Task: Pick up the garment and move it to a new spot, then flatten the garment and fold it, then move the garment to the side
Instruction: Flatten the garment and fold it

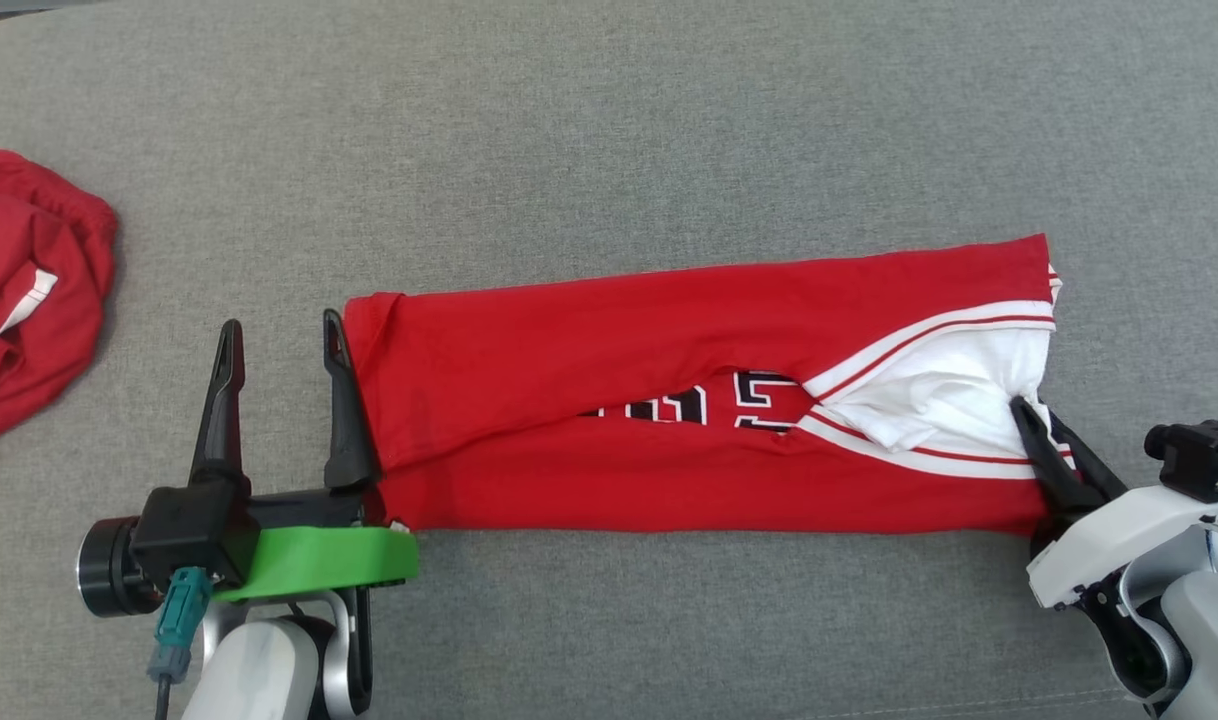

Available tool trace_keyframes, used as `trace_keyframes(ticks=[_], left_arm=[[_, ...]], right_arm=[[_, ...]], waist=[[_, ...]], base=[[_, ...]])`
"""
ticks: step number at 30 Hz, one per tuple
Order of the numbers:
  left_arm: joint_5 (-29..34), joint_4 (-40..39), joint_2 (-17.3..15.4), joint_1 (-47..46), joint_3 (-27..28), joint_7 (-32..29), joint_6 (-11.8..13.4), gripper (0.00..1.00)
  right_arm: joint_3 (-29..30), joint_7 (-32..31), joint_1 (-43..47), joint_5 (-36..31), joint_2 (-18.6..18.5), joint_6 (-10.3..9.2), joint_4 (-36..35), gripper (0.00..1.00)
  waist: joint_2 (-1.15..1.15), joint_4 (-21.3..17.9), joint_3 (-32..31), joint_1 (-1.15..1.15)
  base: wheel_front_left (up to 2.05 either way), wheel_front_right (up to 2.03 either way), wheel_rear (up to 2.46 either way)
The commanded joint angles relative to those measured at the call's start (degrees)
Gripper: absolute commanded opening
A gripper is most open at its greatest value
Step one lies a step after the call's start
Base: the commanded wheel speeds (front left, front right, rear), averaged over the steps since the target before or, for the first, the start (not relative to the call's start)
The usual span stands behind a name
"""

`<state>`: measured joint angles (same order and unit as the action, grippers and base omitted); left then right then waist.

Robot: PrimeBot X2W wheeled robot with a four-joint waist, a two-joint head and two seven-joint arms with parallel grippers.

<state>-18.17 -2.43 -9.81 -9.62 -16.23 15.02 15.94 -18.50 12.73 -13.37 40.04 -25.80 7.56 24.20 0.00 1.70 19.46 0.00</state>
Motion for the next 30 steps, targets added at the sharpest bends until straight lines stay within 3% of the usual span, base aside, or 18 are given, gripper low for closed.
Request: trace_keyframes(ticks=[1, 12, 19, 26, 30], left_arm=[[0.34, -0.08, 0.2, 0.77, 0.48, 0.19, -0.34, 1.0], [1.46, 0.7, 1.23, 2.02, 1.31, 0.19, -1.67, 1.0], [1.63, 1.5, 1.42, 2.77, 1.88, 0.19, -2.48, 1.0], [1.6, 1.87, 1.7, 3.26, 1.83, 0.19, -3.04, 1.0], [1.55, 2.16, 1.95, 2.65, 1.4, 0.19, -3.39, 1.0]], right_arm=[[0.17, 0.45, 0.36, 0.71, -1.28, -0.15, 0.66, 0.0], [5.98, 2.04, 2.96, 1.79, -8.84, -0.14, 3.4, 0.0], [3.58, -1.14, 1.69, -1.27, -11.93, -0.13, -5.13, 0.0], [-1.91, -10.33, -1.15, -5.48, -8.97, -0.11, -20.03, 0.0], [-7.0, -14.33, -3.61, -6.06, -4.18, -0.11, -25.08, 0.0]], waist=[[0.0, -0.59, -0.61, 0.0], [0.0, -1.75, -2.77, 0.0], [0.0, -2.47, -4.53, 0.0], [0.0, -2.56, -5.96, 0.0], [0.0, -1.86, -6.08, 0.0]], base=[[0.0, 0.0, 0.0], [0.0, 0.0, 0.0], [0.0, 0.0, 0.0], [0.0, 0.0, 0.0], [0.0, 0.0, 0.0]])
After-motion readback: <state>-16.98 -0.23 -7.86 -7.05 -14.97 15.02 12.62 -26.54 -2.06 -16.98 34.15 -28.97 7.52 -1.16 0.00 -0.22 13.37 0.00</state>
